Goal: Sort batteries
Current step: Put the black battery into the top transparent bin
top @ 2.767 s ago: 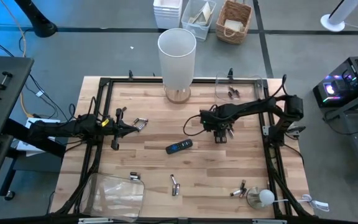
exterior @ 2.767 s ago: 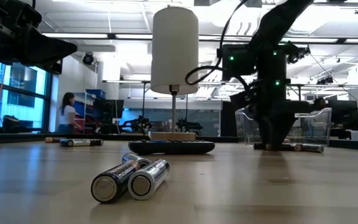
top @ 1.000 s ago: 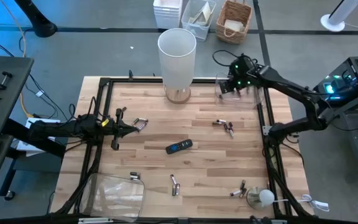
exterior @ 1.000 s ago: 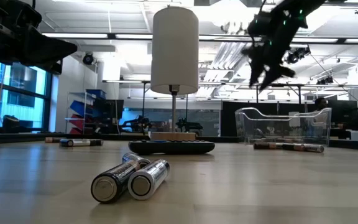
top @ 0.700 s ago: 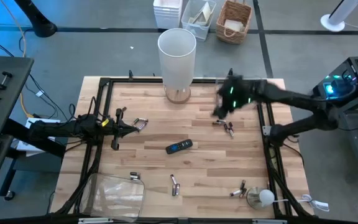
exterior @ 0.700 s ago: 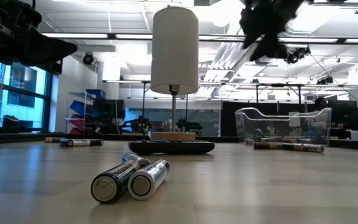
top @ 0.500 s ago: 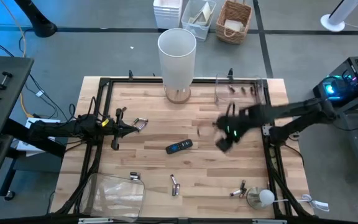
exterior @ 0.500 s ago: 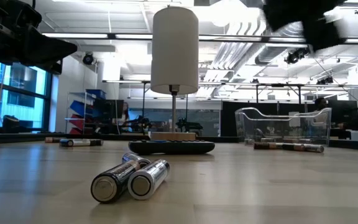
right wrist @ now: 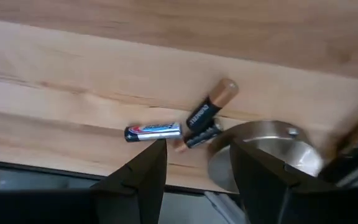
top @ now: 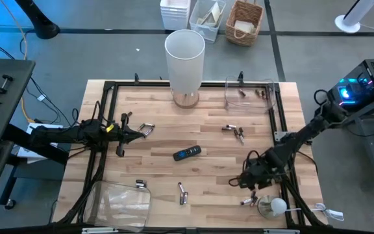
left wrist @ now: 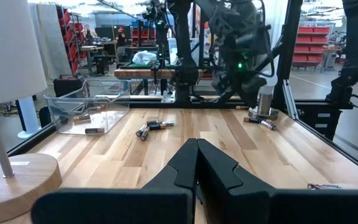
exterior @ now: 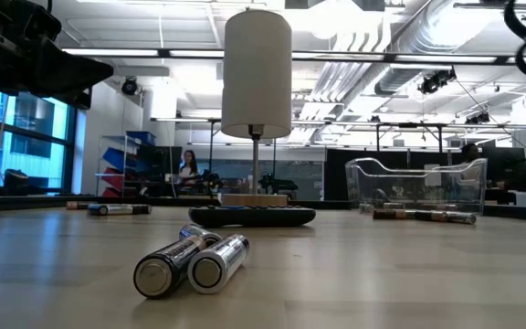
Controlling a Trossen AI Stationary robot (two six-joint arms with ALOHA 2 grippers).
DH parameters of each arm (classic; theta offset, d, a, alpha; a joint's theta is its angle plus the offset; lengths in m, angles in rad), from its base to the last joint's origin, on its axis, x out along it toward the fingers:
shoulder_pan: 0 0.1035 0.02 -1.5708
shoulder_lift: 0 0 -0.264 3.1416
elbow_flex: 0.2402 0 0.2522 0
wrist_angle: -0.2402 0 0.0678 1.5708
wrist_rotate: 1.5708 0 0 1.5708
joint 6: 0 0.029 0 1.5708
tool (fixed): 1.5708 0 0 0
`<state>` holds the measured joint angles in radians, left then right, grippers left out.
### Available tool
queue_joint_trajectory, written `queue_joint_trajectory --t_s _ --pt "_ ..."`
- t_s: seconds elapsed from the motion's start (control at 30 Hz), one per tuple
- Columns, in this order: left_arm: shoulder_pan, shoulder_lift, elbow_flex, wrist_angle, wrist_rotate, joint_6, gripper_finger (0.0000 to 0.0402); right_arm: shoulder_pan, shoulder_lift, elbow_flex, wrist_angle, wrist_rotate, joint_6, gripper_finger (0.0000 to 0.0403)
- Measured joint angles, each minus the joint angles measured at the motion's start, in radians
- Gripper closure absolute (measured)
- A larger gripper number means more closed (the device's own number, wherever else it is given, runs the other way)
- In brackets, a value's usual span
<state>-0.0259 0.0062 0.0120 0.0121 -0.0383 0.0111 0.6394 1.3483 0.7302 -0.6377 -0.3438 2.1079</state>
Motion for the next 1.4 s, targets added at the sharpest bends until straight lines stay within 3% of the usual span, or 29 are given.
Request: queue_joint_trajectory --t_s 0.23,0.5,1.1,1.27,1.4 --pt "0.000 0.000 0.000 0.000 0.000 0.000 0.0401 0.031 0.000 -0.076 0.033 0.000 0.114 0.0232" --pt "0.000 0.000 0.000 0.000 0.000 0.000 0.0401 0.031 0.000 -0.138 0.169 0.000 0.157 0.0231" --pt "0.000 0.000 0.000 0.000 0.000 0.000 0.0401 0.030 0.045 -0.217 0.294 -0.015 0.192 0.0234" --pt "0.000 0.000 0.000 0.000 0.000 0.000 0.0401 0.030 0.093 -0.214 0.344 -0.035 0.190 0.0257" --pt "0.000 0.000 0.000 0.000 0.000 0.000 0.0401 0.031 0.101 -0.213 0.332 -0.033 0.165 0.0307"
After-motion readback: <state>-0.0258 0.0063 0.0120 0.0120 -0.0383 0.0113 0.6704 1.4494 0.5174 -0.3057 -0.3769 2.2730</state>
